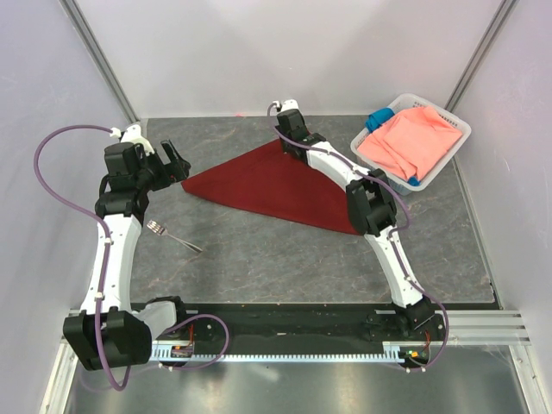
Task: Fold the napkin, place the utensils inside, and roll it up
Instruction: Fold the napkin
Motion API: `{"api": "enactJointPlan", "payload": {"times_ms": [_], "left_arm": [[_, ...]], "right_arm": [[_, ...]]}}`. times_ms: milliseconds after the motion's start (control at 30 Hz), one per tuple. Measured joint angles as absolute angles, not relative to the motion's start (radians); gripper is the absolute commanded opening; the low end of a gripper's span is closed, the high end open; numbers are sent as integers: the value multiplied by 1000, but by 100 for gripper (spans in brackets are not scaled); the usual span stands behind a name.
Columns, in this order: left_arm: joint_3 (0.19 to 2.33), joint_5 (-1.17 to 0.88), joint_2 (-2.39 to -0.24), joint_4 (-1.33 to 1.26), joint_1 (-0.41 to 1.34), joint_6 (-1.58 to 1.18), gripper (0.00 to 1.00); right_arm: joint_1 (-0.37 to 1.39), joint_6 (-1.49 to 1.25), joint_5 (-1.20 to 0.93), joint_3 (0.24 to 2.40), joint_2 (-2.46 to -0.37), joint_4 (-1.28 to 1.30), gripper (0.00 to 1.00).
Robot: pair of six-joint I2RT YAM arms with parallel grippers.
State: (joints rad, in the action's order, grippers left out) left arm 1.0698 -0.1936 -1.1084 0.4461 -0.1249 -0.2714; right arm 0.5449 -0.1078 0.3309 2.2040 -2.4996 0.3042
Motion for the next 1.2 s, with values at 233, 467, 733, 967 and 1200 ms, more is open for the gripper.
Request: {"api": "enactJointPlan", "payload": {"times_ms": [233, 467, 733, 967, 1200], "left_arm": [[1070, -194, -1116, 446, -125, -271, 99], [1070, -194, -1119, 446, -125, -271, 99], [1070, -195, -1119, 446, -125, -271, 99], [1070, -195, -1120, 446, -125, -271, 99], [1070, -196, -1127, 446, -125, -271, 99]], "right_arm": [[499, -180, 289, 2259, -2552, 287, 0], [448, -236, 258, 2300, -2592, 249, 0], [422, -278, 233, 2339, -2627, 208, 0], [414, -312, 213, 2350, -2663, 165, 0], [396, -338, 208, 2360, -2669, 133, 0]]}}
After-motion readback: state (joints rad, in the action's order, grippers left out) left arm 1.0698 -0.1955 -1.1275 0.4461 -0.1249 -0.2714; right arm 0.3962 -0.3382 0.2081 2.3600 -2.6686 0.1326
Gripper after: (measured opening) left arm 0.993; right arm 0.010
